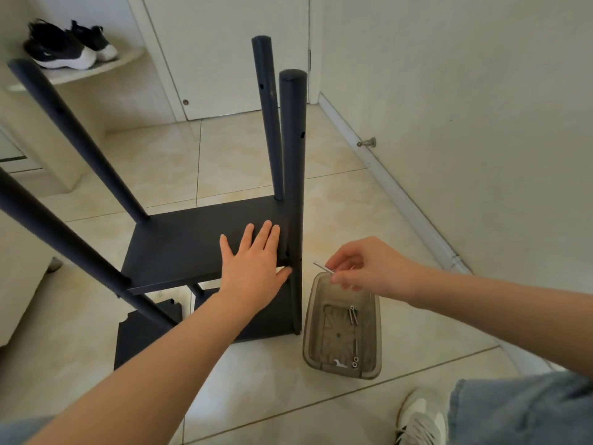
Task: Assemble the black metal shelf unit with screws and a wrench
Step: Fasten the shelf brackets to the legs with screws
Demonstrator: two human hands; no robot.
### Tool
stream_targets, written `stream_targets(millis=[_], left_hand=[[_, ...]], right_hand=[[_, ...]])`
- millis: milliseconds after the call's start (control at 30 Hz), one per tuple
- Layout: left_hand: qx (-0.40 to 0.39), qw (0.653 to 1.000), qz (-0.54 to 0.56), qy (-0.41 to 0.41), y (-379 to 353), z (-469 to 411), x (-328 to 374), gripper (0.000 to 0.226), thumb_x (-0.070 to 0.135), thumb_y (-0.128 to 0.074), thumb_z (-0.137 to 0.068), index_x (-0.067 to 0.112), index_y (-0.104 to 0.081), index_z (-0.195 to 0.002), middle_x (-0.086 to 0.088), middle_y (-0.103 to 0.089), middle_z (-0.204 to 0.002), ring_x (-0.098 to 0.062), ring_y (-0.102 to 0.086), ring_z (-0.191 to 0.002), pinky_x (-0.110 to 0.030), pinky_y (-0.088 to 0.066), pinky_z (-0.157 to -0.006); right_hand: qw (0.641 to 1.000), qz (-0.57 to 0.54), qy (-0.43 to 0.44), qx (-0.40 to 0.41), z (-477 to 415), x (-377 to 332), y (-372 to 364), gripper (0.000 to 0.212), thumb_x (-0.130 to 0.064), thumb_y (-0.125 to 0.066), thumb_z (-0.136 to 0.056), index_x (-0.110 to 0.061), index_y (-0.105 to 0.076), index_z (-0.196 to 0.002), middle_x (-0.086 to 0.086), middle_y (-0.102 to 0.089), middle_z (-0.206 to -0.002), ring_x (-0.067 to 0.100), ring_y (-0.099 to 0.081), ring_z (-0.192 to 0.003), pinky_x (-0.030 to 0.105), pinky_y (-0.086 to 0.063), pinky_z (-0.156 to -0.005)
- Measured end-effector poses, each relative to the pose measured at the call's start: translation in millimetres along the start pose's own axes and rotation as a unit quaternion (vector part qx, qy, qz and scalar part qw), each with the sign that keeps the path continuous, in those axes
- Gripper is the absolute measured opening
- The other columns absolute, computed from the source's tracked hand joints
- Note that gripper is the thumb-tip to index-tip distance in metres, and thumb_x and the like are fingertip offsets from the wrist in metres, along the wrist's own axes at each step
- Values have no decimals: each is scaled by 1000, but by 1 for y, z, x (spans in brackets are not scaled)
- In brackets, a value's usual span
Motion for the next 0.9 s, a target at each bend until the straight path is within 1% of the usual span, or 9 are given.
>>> stream_targets(millis=[133,233,300,367,433,567,700,767,900], left_hand=[[30,999,33,24,9,14,4,63,36,-51,-103,24,-24,-158,0,-24,-166,-26,-18,-154,-53,-8,-123],[169,964,193,69,15,35,6,32,25,-58,-98,21,-63,-130,3,-68,-117,-22,-60,-115,-43,-48,-103],[239,915,299,127,9,53,10,12,23,-62,-95,24,-71,-104,14,-61,-85,-17,-62,-89,-35,-53,-72],[220,864,406,200,-8,60,13,10,25,-63,-94,27,-66,-84,16,-61,-76,-10,-62,-77,-26,-46,-60],[158,783,546,253,-30,59,14,11,24,-64,-94,24,-68,-83,9,-69,-81,-9,-64,-80,-22,-44,-63],[39,606,742,285,-50,48,19,7,32,-69,-94,29,-63,-94,6,-67,-103,-10,-61,-99,-29,-49,-91],[40,521,815,249,-49,29,21,12,37,-71,-92,33,-61,-96,19,-72,-90,-2,-62,-94,-27,-43,-97],[31,484,845,227,-49,22,26,16,36,-71,-91,27,-63,-102,20,-75,-84,-2,-70,-86,-22,-46,-88],[28,454,864,214,-53,14,33,28,33,-72,-89,11,-68,-105,5,-78,-85,-5,-74,-82,-12,-53,-62]], right_hand=[[991,-114,-66,23,-1,2,-3,12,-12,-74,-86,-20,-69,-91,3,-73,-89,11,-70,-77,24,-60,-70],[987,-128,-94,31,-8,5,-9,11,-12,-76,-84,-19,-69,-89,6,-73,-91,13,-70,-80,28,-59,-73],[985,-132,-105,31,-10,6,-12,12,-13,-78,-83,-18,-70,-89,8,-74,-92,13,-70,-78,25,-59,-69],[986,-126,-106,29,-12,6,-14,12,-15,-80,-81,-20,-71,-88,6,-74,-91,12,-70,-78,23,-59,-66],[986,-127,-102,21,-15,1,-16,13,-16,-81,-80,-20,-72,-89,5,-75,-90,9,-70,-74,21,-59,-64],[994,-81,-69,16,-21,-10,-16,15,-18,-78,-83,-17,-73,-97,3,-74,-90,10,-71,-76,14,-54,-60],[995,-77,-54,19,-21,-12,-19,8,-19,-77,-83,-20,-74,-91,3,-74,-87,9,-71,-75,11,-52,-58],[997,-65,-45,21,-23,-11,-22,8,-18,-77,-84,-19,-74,-91,3,-74,-87,11,-70,-76,10,-50,-57],[999,-21,-38,17,-29,-8,-25,8,-15,-77,-83,-20,-73,-89,0,-74,-84,7,-68,-71,9,-47,-56]])
Point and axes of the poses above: each hand's wrist, its own z-axis away from the middle knuckle, its own y-axis out of the back of the hand, x = y × z, the point moved 3 cm from there along -z, towards the middle knuckle
